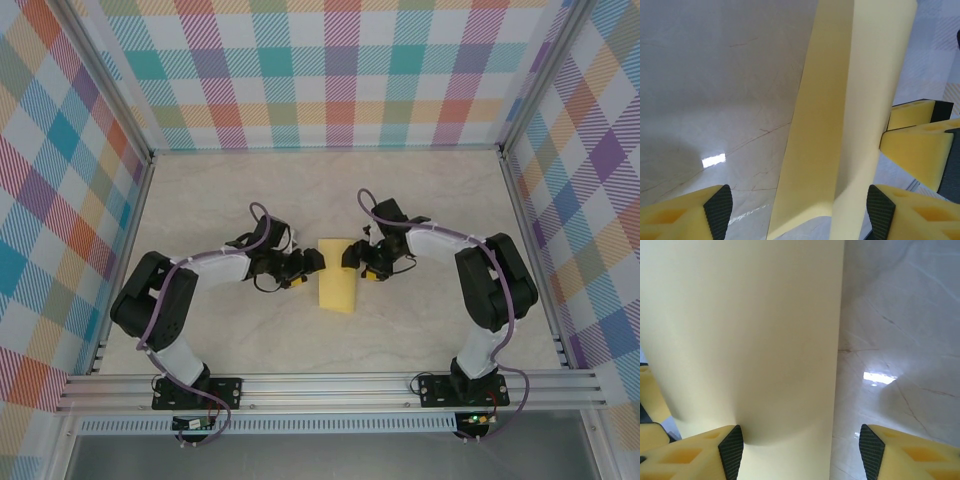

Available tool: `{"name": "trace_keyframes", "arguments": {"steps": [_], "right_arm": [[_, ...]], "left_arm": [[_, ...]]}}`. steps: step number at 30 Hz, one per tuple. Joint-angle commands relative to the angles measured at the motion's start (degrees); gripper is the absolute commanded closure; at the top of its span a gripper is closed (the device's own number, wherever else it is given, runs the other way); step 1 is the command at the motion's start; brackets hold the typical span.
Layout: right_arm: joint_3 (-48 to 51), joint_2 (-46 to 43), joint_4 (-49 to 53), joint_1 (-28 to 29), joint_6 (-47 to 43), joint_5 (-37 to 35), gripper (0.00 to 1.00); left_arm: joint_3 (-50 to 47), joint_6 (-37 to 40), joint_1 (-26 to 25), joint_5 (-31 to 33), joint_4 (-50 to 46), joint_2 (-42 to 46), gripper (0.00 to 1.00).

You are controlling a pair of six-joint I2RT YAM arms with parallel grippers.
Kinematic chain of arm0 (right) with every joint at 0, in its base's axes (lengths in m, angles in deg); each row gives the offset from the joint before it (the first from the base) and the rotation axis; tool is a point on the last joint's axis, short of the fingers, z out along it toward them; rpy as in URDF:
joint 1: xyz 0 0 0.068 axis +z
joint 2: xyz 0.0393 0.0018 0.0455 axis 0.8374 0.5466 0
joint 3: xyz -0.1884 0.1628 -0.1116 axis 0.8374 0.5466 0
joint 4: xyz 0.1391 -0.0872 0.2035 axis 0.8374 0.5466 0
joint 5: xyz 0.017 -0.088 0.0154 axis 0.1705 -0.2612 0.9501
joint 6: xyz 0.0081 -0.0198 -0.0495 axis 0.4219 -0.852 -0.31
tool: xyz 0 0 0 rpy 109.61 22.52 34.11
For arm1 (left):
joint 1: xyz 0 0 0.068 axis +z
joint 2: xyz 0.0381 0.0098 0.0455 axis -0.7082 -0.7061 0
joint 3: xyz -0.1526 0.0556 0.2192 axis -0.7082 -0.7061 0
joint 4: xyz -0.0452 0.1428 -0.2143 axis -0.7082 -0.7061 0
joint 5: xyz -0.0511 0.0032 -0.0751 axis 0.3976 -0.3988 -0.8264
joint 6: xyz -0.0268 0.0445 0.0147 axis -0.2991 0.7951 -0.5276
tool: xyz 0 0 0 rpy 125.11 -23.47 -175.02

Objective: Fold a paper plane with a square sheet of paper (pick it up from the middle)
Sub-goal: Fold the square sheet of paper in half at the center of the table.

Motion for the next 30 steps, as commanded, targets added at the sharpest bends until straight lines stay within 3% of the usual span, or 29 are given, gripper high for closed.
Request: {"name": "trace_keyframes", "arguments": {"steps": [1,8,21,24,30], "right_arm": [[1.16,-1.68,-0.99,-0.69,1.85,-0.54,0.34],[3.32,-2.37,-3.67,-0.84,5.11,-0.90,0.35],[6.17,-5.06,-7.40,-1.37,9.00,-0.60,0.34],[6.61,-5.64,-7.78,-1.53,9.62,-0.83,0.34],[6.90,-5.57,-7.70,-1.59,9.58,-0.70,0.33]], "left_arm": [[1.53,0.59,-1.50,-2.77,1.48,-1.18,0.30],[2.12,-0.21,-2.38,-6.18,4.53,-2.31,0.48],[0.87,-0.08,-2.99,-3.48,3.47,-2.72,0.38],[0.85,-0.62,-3.18,-4.46,4.81,-3.41,0.43],[0.71,-1.59,-3.13,-4.63,6.66,-3.91,0.68]]}}
